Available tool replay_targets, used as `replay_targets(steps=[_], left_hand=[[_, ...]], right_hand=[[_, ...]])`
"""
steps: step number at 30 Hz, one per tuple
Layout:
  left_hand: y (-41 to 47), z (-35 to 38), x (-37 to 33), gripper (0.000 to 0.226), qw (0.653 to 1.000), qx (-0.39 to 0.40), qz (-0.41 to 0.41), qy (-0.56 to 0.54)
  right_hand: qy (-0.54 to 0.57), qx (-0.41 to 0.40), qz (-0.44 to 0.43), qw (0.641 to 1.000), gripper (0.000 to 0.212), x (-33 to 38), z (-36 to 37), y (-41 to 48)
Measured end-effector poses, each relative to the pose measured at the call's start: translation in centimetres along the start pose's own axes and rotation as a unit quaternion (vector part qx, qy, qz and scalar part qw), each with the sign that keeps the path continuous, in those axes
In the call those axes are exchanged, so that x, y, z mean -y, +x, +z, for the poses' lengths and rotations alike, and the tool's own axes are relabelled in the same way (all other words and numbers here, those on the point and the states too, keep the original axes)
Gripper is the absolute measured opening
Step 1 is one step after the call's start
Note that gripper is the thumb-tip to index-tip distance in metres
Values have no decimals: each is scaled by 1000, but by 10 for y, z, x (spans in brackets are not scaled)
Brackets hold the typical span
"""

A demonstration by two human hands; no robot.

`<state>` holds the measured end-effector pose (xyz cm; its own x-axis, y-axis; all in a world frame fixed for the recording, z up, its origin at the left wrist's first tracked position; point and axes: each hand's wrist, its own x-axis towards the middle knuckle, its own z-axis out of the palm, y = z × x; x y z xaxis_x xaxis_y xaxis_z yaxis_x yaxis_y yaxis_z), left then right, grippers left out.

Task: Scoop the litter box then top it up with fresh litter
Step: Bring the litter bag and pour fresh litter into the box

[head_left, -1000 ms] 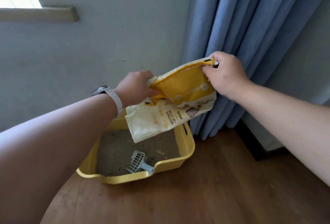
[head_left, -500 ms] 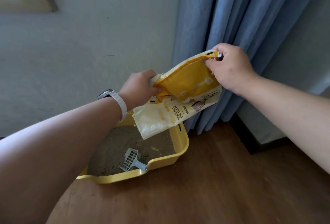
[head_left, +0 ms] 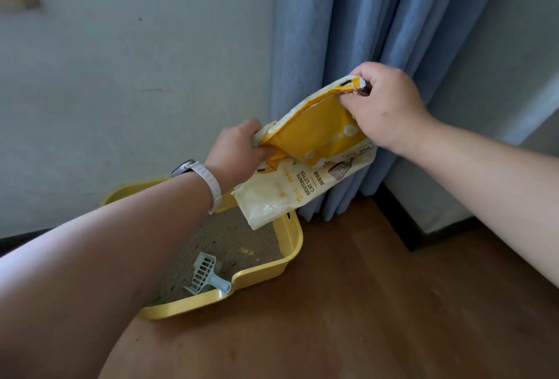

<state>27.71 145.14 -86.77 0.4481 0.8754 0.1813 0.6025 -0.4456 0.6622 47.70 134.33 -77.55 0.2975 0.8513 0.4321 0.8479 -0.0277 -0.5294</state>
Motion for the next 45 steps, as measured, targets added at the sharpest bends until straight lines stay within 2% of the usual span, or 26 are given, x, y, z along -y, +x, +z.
replay_targets(steps=[21, 33, 45], left_hand=[[3, 24, 10, 23, 998, -2, -25, -56], [3, 24, 24, 29, 997, 22, -6, -68], [4, 21, 41, 35, 997, 21, -17, -71]], right_hand=[[-10, 16, -34, 999, 10, 0, 3, 13], [-36, -6, -68, 997, 17, 2, 12, 20], [-37, -9, -78, 996, 16, 11, 24, 22]])
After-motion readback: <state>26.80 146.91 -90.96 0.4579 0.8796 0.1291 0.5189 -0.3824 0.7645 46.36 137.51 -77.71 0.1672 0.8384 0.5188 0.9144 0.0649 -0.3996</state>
